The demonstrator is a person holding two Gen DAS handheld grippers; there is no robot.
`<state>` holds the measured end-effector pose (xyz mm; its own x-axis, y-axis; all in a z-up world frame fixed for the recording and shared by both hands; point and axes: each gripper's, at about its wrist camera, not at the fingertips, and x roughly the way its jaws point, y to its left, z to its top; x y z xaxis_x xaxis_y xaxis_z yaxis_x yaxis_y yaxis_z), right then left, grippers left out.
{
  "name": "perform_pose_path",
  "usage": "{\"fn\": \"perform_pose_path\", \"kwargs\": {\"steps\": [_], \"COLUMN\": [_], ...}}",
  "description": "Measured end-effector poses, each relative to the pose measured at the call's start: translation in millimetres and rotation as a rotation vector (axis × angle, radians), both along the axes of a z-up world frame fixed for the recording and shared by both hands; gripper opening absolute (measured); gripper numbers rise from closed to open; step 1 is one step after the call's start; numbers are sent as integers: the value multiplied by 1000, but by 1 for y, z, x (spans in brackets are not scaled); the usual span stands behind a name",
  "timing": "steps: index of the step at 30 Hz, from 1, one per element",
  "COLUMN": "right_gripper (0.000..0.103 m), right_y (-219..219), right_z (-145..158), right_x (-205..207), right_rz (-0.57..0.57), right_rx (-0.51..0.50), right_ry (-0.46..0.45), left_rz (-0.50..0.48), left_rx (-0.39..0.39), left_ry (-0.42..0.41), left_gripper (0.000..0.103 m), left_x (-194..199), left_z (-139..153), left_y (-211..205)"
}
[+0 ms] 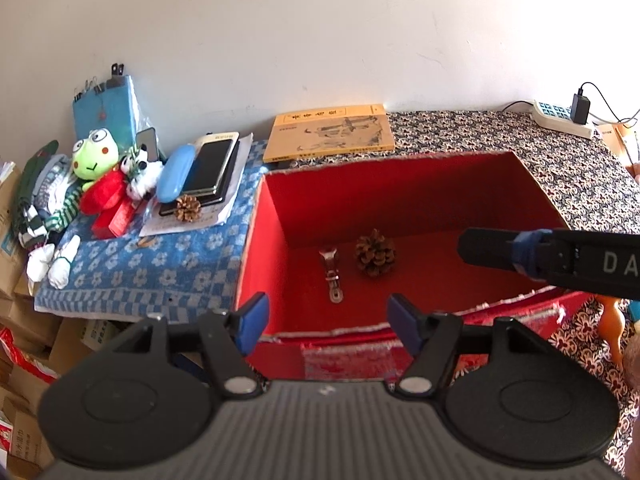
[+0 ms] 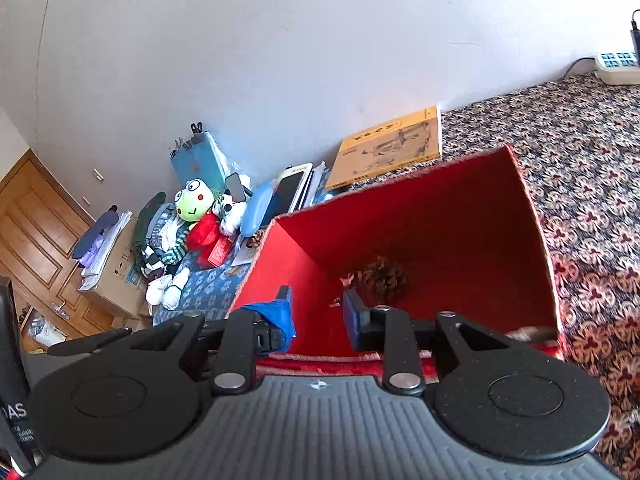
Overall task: Organize rigid objects
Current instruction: 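Withdraw the right gripper from the box toward the orange tape measure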
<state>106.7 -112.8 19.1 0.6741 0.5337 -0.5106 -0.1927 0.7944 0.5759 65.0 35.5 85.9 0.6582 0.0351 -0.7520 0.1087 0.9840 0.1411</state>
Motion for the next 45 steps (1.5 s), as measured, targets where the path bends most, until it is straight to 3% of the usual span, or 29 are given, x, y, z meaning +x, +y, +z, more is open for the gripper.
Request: {"fn": "perform_pose_path", "kwargs": {"steps": [7, 11, 19, 29, 45], "right_gripper": [10, 11, 16, 16, 16], "right_y": [-7, -10, -16, -15, -24], "right_z": [-5, -7, -19, -39, -70], "right_x": [-22, -33, -51, -56, -65], "right_rz": [-45, -73, -93, -33, -8], "right_rx": [11, 15, 4, -41, -40], "right_ry": [-1, -11, 23, 155, 266], "left_rz": [-2, -13, -28, -57, -82], "left_rx": [9, 16, 13, -17, -12], "left_ry": [15, 31, 84, 157, 256], "left_gripper": [75, 86, 87, 87, 87], "left_x": [-14, -22, -33, -36, -36], "left_z": [-3, -8, -23, -45, -82], "left_y": [-5, -9, -14, -21, -32]}}
